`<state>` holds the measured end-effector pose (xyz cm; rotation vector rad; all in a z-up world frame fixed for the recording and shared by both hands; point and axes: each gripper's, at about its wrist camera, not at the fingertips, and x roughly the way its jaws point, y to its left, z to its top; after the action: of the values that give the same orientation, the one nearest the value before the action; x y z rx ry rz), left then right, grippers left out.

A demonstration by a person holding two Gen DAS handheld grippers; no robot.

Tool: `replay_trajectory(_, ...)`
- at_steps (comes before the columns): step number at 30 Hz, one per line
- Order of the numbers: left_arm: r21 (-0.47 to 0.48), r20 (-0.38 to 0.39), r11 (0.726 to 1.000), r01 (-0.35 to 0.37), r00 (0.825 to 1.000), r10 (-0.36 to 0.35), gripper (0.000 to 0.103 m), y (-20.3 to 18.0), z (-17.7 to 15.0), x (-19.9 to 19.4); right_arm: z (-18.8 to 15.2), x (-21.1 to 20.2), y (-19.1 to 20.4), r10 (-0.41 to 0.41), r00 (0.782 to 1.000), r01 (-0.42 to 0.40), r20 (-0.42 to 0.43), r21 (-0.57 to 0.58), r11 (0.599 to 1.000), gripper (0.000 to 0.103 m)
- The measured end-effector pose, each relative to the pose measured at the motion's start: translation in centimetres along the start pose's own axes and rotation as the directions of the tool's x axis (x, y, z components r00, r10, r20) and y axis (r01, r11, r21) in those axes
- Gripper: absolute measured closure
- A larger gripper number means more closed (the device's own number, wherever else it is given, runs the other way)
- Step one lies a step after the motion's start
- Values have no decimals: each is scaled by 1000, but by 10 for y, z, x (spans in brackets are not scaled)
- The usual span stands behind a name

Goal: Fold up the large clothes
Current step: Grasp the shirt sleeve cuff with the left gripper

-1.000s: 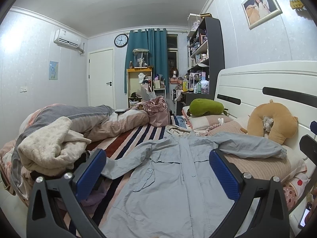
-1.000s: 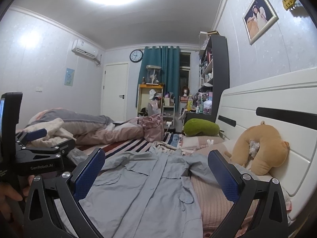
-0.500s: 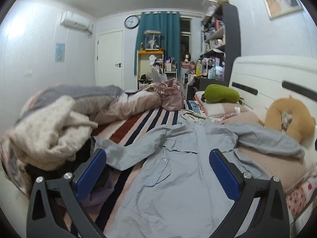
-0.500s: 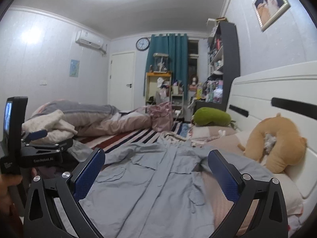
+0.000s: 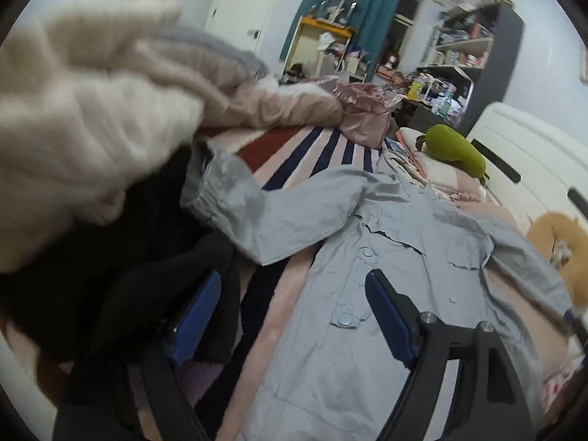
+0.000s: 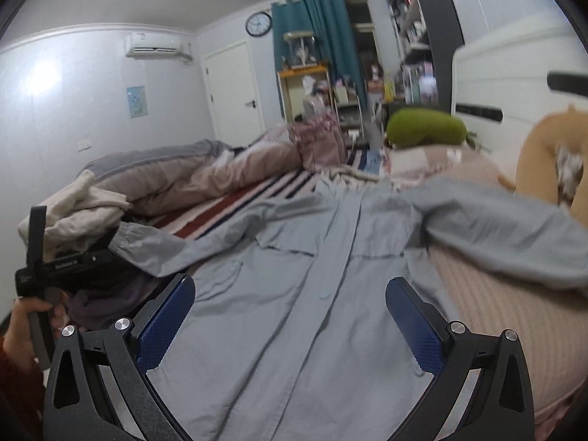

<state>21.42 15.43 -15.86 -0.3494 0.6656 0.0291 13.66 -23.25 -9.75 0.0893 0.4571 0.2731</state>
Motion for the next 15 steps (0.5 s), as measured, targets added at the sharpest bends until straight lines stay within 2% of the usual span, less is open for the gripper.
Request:
replay_trajectory(3, -11, 79, 997, -82, 994, 82, 39, 6, 6, 10, -6, 10, -6, 0, 1000, 0, -14, -5, 1000, 0)
replay_trajectory(4, -18, 99, 996, -89, 991, 90, 41, 7, 8, 11, -7, 11, -7, 3, 1000, -3, -16, -3, 1000, 0)
replay_trajectory(7, -38, 145, 982, -184, 971, 188, 55, 12, 14, 21, -12, 17, -11, 12, 999, -11, -32, 9, 1000, 0)
replay_trajectory(8, -44, 152, 970, -239, 958, 243, 62, 14, 14, 26, -14, 19, -12, 17, 999, -16, -39, 14, 1000, 0)
replay_trajectory(9, -41, 165, 952, -303, 938, 306, 66, 14, 13, 31, -16, 20, -12, 19, 999, -18, -42, 16, 1000, 0)
replay_trajectory(11, -32, 184, 928, -372, 910, 371, 67, 14, 10, 38, -19, 22, -14, 20, 999, -19, -47, 21, 1000, 0)
replay_trajectory(12, -26, 200, 915, -402, 895, 398, 64, 10, 9, 43, -20, 23, -15, 20, 999, -19, -50, 23, 1000, 0)
replay_trajectory(13, -11, 206, 910, -415, 890, 408, 59, 8, 10, 47, -21, 24, -16, 22, 998, -21, -52, 26, 999, 0)
replay_trajectory(15, 34, 201, 908, -417, 893, 402, 28, 0, 13, 58, -22, 24, -18, 26, 998, -24, -56, 32, 999, 0)
